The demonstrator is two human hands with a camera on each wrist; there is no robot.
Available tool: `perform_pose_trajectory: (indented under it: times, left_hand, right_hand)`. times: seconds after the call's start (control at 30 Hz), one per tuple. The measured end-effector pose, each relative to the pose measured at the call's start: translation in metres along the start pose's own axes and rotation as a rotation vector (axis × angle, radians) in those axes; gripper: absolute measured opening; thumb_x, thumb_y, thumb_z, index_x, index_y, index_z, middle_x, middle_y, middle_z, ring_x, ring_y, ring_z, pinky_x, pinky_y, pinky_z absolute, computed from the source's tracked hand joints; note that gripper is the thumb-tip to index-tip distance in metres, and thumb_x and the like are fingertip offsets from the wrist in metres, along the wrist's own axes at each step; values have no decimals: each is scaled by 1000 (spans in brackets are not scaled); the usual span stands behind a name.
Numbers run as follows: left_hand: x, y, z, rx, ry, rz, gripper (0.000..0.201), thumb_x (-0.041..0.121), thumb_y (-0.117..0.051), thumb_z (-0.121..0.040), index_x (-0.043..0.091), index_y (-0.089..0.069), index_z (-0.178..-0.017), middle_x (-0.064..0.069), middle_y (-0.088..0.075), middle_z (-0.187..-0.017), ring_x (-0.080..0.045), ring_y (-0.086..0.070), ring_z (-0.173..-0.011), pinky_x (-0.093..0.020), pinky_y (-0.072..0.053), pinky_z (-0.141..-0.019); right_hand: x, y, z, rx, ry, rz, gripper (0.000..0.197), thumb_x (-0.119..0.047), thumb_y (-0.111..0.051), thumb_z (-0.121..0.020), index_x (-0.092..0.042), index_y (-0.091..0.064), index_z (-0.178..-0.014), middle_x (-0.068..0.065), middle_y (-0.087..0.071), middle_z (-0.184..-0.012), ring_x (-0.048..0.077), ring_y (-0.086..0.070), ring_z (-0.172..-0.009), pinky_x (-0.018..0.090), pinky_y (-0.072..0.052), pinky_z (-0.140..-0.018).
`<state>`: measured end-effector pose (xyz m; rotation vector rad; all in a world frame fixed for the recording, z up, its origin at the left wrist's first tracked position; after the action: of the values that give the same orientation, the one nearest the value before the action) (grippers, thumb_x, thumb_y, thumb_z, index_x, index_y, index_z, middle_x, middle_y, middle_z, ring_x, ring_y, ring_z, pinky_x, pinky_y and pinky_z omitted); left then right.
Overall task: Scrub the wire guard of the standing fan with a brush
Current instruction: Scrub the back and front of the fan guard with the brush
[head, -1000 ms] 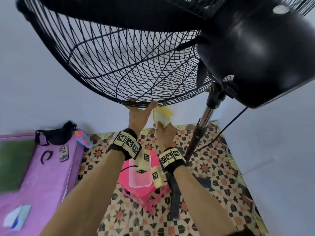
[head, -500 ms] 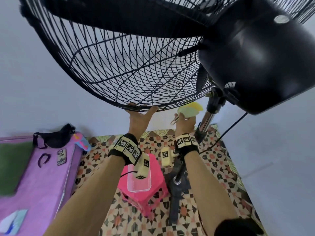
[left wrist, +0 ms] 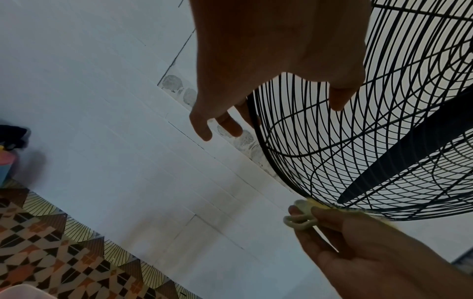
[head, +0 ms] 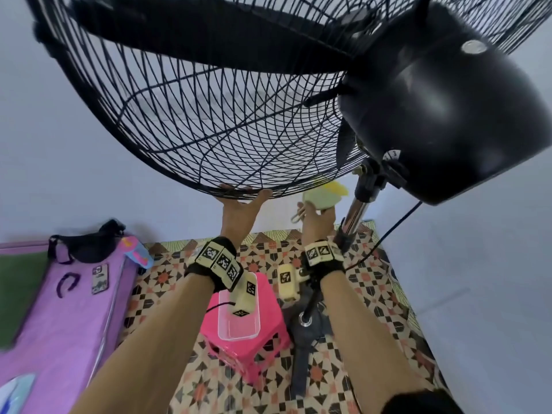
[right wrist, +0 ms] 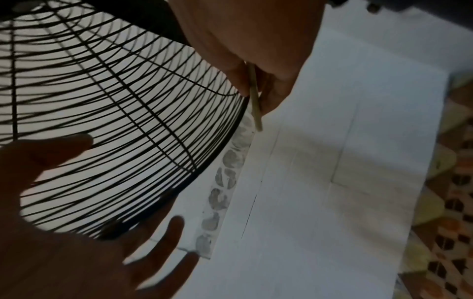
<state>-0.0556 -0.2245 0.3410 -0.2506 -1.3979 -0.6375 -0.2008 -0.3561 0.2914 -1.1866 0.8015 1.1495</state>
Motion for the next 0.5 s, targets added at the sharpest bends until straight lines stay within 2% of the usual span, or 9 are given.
perform_pose_trajectory:
  times: [0.07,0.13,0.2,0.27,0.33,0.43,0.5]
  left_hand:
    - [4,1,2,3,-7,-6,112,51,-85,-81,8,-18,-160,-1,-51,-140,-16,-48,-120,-25,-34,-100]
    - [6,1,6,-7,-6,3,109,51,-84,-82,8,-21,-159,-1,-51,-140,-15,-47,-120,-25,-35,-100]
    - [6,1,8,-15,-4,4,107,49,-84,-83,9,-20,-159,1,-51,-137,-14,-46,-121,-26,-34,-103]
    - [7,0,11,-19,-15,3,101,45,-83,-85,11,-24,-159,3,-50,-132,-13,-47,-121,-25,-33,-103]
    - [6,0,11,-10,-24,8,98,43,-83,-85,12,-25,-158,3,-52,-136,-14,-48,-124,-24,-33,-104]
    - [7,2,12,-6,-26,9,108,48,-84,-84,11,-18,-161,-4,-50,-151,-21,-48,-135,-28,-34,-110]
    - [7,2,11,-14,-22,11,111,49,-84,-83,9,-16,-161,-6,-48,-153,-21,-47,-137,-28,-33,-110]
  right_hand:
    - [15,-1,23,-132,-36,119,30,-6,-62,-99,-9,-55,-128,7,-74,-100,16,-75,-79,27,-59,-58]
    - [33,6,40,-285,-42,291,21,-11,-62,-100,-11,-60,-120,9,-74,-99,22,-77,-86,29,-59,-60]
    - [31,15,32,-242,-75,254,26,-13,-63,-99,-10,-59,-125,14,-74,-104,25,-76,-90,30,-61,-63]
    - [16,20,10,-81,-125,36,38,-10,-62,-99,-8,-51,-136,13,-73,-109,22,-76,-90,31,-63,-66]
    - [-3,12,0,-7,-118,-90,33,-6,-60,-101,-5,-52,-133,10,-71,-107,21,-76,-86,31,-63,-66]
    - [1,0,21,-56,-116,-1,22,-5,-60,-100,-1,-57,-121,5,-73,-90,17,-71,-69,28,-58,-54]
    - [20,1,47,-193,-136,128,20,-8,-61,-100,-4,-61,-119,8,-76,-89,13,-68,-61,24,-52,-48]
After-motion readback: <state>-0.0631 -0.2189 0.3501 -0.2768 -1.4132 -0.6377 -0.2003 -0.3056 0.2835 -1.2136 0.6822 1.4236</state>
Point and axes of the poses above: each hand's wrist, its own z-axis away from the middle knuckle, its own y-axis out of the back of the hand, x = y × z, the point moved 5 cm from there along -z, towards the middle knuckle
